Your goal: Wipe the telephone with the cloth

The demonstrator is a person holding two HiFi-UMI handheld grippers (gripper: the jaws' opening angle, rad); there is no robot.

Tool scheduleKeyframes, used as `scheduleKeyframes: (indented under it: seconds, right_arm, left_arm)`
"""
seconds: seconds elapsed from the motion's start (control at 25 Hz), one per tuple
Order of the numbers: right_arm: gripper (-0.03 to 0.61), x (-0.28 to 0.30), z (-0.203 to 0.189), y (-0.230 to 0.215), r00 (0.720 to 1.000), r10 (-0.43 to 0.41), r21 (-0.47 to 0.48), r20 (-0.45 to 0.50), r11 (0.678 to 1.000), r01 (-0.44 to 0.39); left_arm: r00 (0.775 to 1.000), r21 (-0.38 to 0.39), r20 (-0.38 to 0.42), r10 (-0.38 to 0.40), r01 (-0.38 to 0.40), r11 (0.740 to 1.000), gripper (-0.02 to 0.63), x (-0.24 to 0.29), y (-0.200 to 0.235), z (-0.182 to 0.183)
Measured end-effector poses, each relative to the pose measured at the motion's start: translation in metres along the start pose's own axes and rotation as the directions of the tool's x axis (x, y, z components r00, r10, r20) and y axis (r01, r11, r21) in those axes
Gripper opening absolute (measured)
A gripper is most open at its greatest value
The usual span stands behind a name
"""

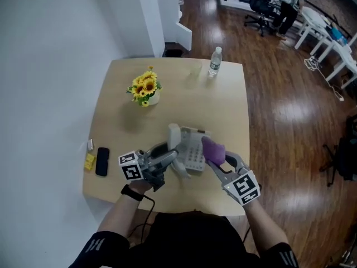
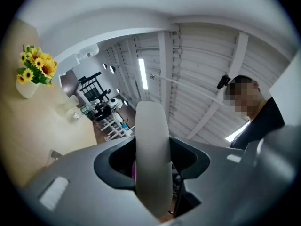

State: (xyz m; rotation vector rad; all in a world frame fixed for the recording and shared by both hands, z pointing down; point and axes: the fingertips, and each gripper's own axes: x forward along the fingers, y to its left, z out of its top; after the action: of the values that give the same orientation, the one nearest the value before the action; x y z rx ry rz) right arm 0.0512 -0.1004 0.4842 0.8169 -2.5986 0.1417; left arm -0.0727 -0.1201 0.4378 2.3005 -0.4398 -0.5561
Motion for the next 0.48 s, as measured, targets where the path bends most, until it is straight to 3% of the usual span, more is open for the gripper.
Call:
scheduleKeyframes:
  seconds: [0.16,0.28,0.48]
  right_arm:
    - [0.141,0.011,0.084,0.008,0.992,0.064,-0.113,0.11,0.992,-0.052]
    - [0.141,0.023,0.133,0.023,0.982,0.129,-0.232,0.14,0.968,-0.094]
    - [0.138,0.037,0.158,0.049,0.984,0.155,-0.496,0.089,0.864,-0.091]
  left_arm:
    - [0.987,-0.015,0.051,-0.152,0.153,0.988,0.213,-0.002,-0.041,0.017]
    - [0.97,-0.015,0.052,-0.239,0.24,0.971,0.212,0.001,-0.064,0.021]
    - [0.965,0.01,0.029,-0.262,0.262,0.965,0.212,0.0,-0.076,0.023]
